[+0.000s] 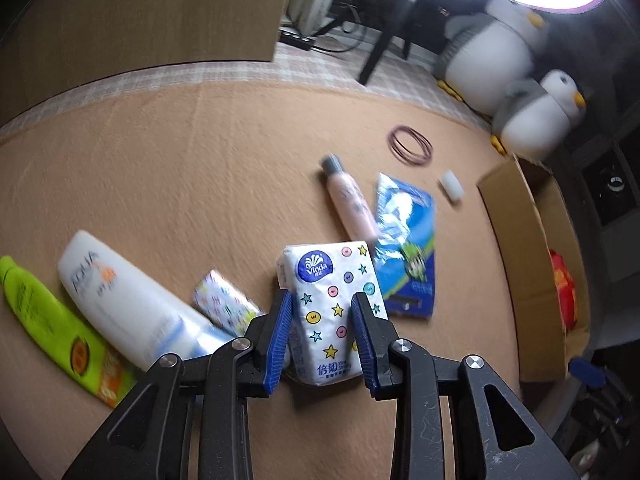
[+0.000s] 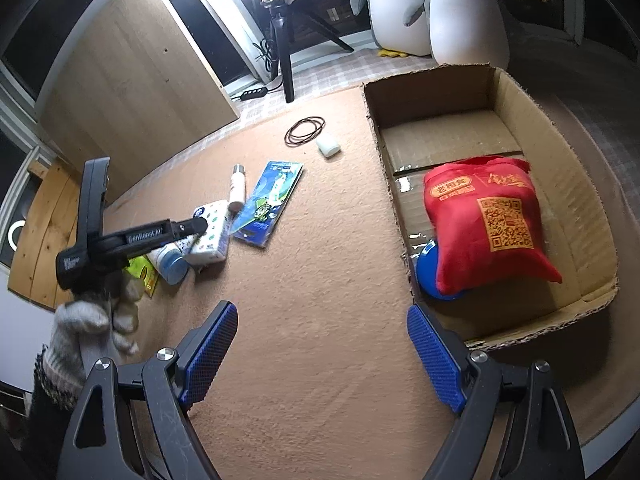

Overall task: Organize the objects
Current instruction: 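Move the left tool to the white tissue pack and close on it, then grasp the tissue pack with the right tool while the left tool releases it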

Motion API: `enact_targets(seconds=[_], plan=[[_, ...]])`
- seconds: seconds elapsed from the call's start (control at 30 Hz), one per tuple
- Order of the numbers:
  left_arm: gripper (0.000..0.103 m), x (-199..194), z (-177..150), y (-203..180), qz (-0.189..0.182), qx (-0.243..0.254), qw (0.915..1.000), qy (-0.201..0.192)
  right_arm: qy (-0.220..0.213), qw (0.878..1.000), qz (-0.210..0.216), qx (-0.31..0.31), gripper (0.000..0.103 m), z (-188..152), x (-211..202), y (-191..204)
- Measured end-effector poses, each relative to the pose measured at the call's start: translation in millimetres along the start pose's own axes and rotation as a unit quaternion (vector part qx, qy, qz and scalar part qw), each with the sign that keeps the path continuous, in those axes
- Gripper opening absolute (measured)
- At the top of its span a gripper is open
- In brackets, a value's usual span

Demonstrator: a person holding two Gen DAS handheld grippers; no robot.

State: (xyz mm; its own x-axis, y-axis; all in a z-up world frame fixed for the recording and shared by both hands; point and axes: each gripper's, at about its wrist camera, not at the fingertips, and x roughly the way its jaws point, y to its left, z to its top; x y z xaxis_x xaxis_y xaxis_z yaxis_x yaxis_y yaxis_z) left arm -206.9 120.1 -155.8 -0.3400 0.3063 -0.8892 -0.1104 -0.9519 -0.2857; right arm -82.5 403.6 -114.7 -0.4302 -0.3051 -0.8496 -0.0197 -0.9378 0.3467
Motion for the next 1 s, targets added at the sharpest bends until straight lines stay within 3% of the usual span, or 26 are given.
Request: enact_targets(seconds=[0.13, 0.73, 0.87, 1.0], plan=[[0.033, 1, -18, -17, -0.01, 0.025, 0.9996, 0.012, 0.001, 1.0, 0.0, 0.002, 0.084, -2, 0, -3], [0.034, -13, -91, -55, -0.054, 0.044, 0.9974, 0.019, -0.004, 1.0, -0.012, -0.017, 0.087, -8, 4, 0], [0.068, -22, -100, -51, -0.066, 0.036, 0.9972, 0.006, 0.001, 1.0, 0.006, -0.031, 0.087, -9, 5, 7], [0.069, -27, -109, -43, -0.085, 0.024, 0.9961, 0.001, 0.021, 0.998, 0.027, -0.05, 0.087, -14, 16, 22]])
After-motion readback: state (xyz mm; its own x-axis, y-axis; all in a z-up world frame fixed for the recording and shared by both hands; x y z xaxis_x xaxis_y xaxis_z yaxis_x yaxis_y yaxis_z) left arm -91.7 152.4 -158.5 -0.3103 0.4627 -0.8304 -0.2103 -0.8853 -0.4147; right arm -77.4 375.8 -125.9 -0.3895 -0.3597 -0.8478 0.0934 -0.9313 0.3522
